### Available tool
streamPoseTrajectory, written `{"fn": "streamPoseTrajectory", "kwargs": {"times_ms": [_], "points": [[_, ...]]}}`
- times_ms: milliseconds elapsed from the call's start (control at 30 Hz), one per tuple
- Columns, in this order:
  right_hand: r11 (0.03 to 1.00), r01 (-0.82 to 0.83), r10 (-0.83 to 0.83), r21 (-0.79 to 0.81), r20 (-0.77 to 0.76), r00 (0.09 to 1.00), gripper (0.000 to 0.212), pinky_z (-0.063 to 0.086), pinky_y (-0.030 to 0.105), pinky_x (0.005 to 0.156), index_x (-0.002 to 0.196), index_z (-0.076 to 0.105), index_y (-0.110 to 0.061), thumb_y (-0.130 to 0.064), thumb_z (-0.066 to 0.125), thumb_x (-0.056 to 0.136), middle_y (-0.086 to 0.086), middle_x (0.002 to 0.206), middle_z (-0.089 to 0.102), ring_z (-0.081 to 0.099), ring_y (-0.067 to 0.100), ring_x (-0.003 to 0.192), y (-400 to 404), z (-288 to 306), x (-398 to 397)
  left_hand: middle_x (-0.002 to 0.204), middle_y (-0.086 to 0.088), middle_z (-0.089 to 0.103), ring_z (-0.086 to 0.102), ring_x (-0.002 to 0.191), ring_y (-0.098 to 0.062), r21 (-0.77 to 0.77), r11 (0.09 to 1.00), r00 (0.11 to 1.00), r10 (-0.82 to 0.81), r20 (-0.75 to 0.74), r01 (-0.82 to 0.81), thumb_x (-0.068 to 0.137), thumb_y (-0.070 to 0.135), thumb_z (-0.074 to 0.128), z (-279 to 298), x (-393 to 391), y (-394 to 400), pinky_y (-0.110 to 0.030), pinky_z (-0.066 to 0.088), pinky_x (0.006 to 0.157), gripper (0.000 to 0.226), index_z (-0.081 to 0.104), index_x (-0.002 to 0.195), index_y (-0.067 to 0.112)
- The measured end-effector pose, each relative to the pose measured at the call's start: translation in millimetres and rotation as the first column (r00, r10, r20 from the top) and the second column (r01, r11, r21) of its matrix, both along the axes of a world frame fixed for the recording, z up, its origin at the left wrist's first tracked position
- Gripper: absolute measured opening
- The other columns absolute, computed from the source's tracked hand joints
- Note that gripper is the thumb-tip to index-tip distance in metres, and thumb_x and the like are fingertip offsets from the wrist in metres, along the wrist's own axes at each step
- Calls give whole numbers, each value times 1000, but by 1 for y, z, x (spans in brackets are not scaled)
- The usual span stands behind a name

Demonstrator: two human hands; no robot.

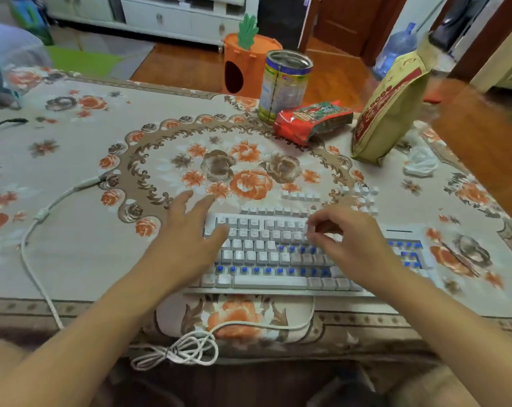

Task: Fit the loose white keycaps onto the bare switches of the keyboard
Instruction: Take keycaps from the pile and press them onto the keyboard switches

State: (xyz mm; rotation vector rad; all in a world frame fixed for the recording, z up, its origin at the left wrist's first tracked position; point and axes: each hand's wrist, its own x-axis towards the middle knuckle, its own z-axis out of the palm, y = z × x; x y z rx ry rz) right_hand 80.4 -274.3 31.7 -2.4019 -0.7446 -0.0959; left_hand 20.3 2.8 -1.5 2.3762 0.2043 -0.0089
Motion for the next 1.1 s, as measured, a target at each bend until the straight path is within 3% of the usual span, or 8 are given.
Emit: {"fn": "streamPoseTrajectory", "kwargs": {"times_ms": [100, 167, 233, 433, 533, 700, 933, 1100], "points": [[995, -95, 94, 12, 52, 994, 10, 56, 31, 77, 93, 70, -15, -10, 75, 85, -6, 87, 68, 65, 8, 82, 7, -8, 0, 162, -5, 32, 30, 148, -25, 220, 966, 987, -115, -114, 138, 102, 61, 37, 10, 20, -2, -48, 28, 119, 64, 29, 159, 32], [990, -142, 141, 10, 65, 988, 8, 56, 35, 75, 94, 70, -16, -12, 74, 87, -7, 87, 68, 65, 11, 81, 15, -11, -2, 142, -5, 53, 48, 130, -24, 306, 923, 965, -181, -189, 233, 100, 65, 32, 17, 25, -2, -44, 40, 108, 65, 40, 154, 28], [989, -146, 146, -4, 56, 988, 9, 55, 36, 73, 93, 70, -17, -11, 73, 87, -7, 87, 67, 63, 13, 80, 19, -18, -5, 132, 0, 58, 52, 121, -19, 351, 893, 951, -212, -225, 282, 99, 67, 29, 19, 22, 1, -40, 42, 100, 64, 44, 149, 30], [992, -97, 103, -76, 68, 992, 11, 50, 25, 77, 91, 67, -20, -10, 72, 87, -10, 88, 64, 57, 8, 85, 14, -40, -17, 139, 7, 52, 45, 130, -15, 321, 921, 973, -187, -134, 221, 98, 66, 28, 6, 4, 7, -37, 39, 103, 65, 41, 152, 33], [993, -86, 94, -84, 102, 990, 11, 52, 28, 78, 92, 69, -17, -8, 72, 86, -8, 91, 67, 61, 11, 87, 15, -41, -19, 143, 6, 48, 39, 134, -15, 345, 917, 979, -183, -86, 202, 99, 65, 27, -3, -1, 4, -39, 40, 106, 64, 39, 153, 32], [992, -82, 100, -93, 216, 971, 13, 54, 27, 84, 96, 74, -8, -4, 73, 84, 0, 97, 71, 66, 17, 91, 24, -47, -22, 156, 5, 34, 26, 146, -13, 209, 975, 997, -70, -13, 72, 94, 68, 26, -11, -10, 0, -33, 29, 112, 71, 42, 152, 32], [984, -50, 97, -171, 280, 955, 22, 57, 33, 75, 97, 74, -4, 3, 80, 76, 5, 99, 70, 65, 21, 90, 26, -52, -27, 157, 10, 28, 28, 146, -12, 104, 995, 1000, -5, -13, 6, 97, 62, 36, -16, -15, 0, -31, 29, 114, 60, 43, 150, 34], [987, -39, 79, -156, 262, 962, 12, 56, 31, 67, 96, 74, -2, -2, 72, 84, 5, 97, 66, 62, 20, 85, 26, -53, -28, 160, 9, 25, 20, 150, -11, 95, 995, 1000, -9, -20, 11, 97, 62, 36, -15, -19, -3, -34, 25, 117, 61, 41, 152, 34]]}}
